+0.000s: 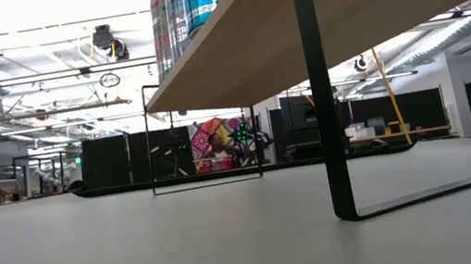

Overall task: Place canned beverage on shelf
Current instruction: Put the bottom white-yellow soda can on the shelf aligned with the other white-yellow soda can

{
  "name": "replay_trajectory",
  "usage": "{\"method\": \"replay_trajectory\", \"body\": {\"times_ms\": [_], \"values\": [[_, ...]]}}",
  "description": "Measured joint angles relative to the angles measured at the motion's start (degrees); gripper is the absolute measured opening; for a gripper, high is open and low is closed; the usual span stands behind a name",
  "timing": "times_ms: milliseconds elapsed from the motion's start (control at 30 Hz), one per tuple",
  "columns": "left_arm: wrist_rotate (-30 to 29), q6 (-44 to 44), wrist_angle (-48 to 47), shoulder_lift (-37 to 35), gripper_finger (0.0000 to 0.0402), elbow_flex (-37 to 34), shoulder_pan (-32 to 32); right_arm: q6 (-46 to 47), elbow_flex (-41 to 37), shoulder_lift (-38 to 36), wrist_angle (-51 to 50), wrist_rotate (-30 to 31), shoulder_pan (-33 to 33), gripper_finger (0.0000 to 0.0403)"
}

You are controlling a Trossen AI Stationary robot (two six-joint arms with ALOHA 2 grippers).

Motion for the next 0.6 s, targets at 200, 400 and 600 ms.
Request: {"method": "replay_trajectory", "body": {"times_ms": [200,400,600], "values": [[0.02,1.40,0.57,0.00,0.0258,0.00,-0.02,-0.85,0.00,0.00,1.50,0.60,-0.02,0.0200],[-2.08,1.94,2.52,0.00,0.0258,0.00,0.00,-2.58,0.00,0.00,3.35,2.47,-0.04,0.0187],[-5.00,5.73,4.01,0.02,0.0258,0.00,0.25,-4.69,0.00,-0.09,5.51,5.09,-0.17,0.0211]]}}
